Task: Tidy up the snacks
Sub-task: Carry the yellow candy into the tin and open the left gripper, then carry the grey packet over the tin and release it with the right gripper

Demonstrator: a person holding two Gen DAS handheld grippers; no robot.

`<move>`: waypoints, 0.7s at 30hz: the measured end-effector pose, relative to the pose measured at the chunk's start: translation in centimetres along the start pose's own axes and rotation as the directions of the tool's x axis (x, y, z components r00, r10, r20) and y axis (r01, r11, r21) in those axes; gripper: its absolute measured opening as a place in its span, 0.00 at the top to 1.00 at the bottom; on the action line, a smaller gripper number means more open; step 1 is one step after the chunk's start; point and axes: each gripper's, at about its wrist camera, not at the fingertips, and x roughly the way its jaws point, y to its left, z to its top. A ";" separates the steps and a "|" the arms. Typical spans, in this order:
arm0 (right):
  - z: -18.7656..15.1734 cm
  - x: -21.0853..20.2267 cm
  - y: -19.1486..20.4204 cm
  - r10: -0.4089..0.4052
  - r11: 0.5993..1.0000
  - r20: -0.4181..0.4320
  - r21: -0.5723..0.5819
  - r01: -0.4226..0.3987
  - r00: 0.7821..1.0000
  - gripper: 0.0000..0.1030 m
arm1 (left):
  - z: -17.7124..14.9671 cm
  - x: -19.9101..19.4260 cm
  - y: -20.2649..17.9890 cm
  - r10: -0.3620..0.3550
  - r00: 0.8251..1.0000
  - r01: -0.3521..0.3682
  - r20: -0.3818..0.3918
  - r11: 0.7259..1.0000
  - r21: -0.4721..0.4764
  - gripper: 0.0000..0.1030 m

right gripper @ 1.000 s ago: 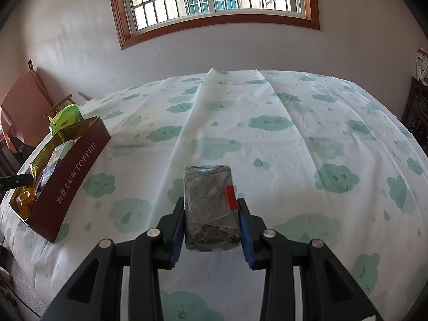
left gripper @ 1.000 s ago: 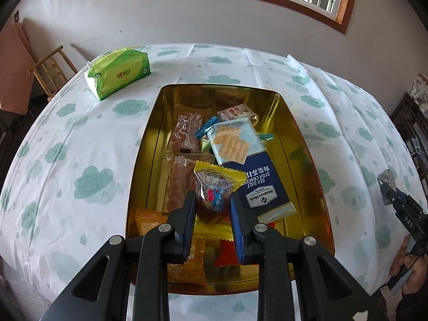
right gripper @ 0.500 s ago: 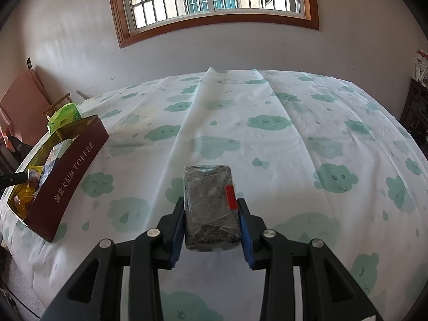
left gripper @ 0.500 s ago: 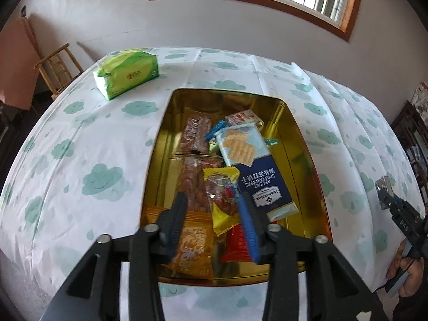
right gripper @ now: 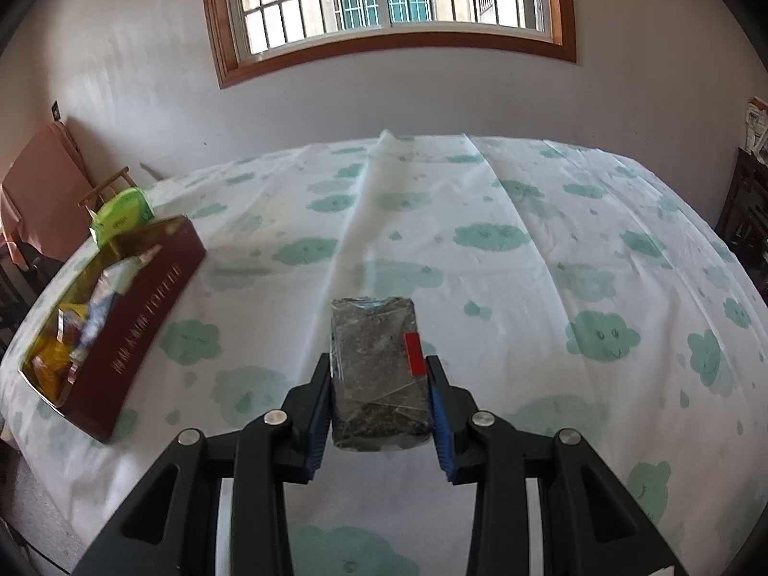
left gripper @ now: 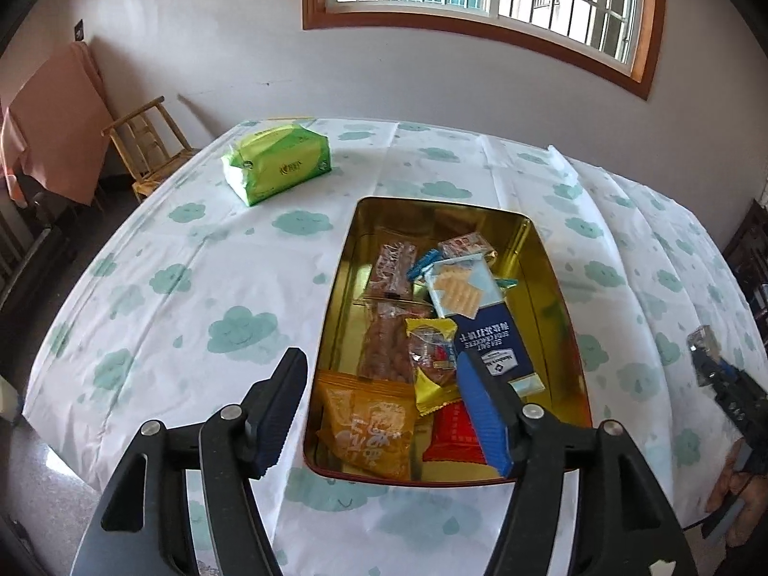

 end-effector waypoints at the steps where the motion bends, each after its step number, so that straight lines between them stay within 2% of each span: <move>1: 0.3 -0.4 0.3 0.009 1.000 0.008 -0.003 -0.009 1.000 0.65 | 0.0 -0.1 0.0 0.004 1.000 -0.004 0.005 1.000 0.002 0.38; 11: 3.8 -2.6 6.7 0.127 0.989 0.063 -0.088 -0.121 0.990 0.65 | -0.2 -1.1 0.6 0.018 0.999 -0.018 0.037 1.000 0.003 0.35; 17: 5.6 -2.2 11.4 0.215 0.970 0.047 -0.125 -0.208 0.975 0.65 | -0.2 -1.8 0.8 0.040 0.997 -0.041 0.073 0.999 0.010 0.35; 21: 6.7 -0.9 14.7 0.273 0.954 0.008 -0.134 -0.269 0.962 0.65 | 0.0 -1.9 0.7 0.059 0.996 -0.061 0.071 0.998 0.023 0.34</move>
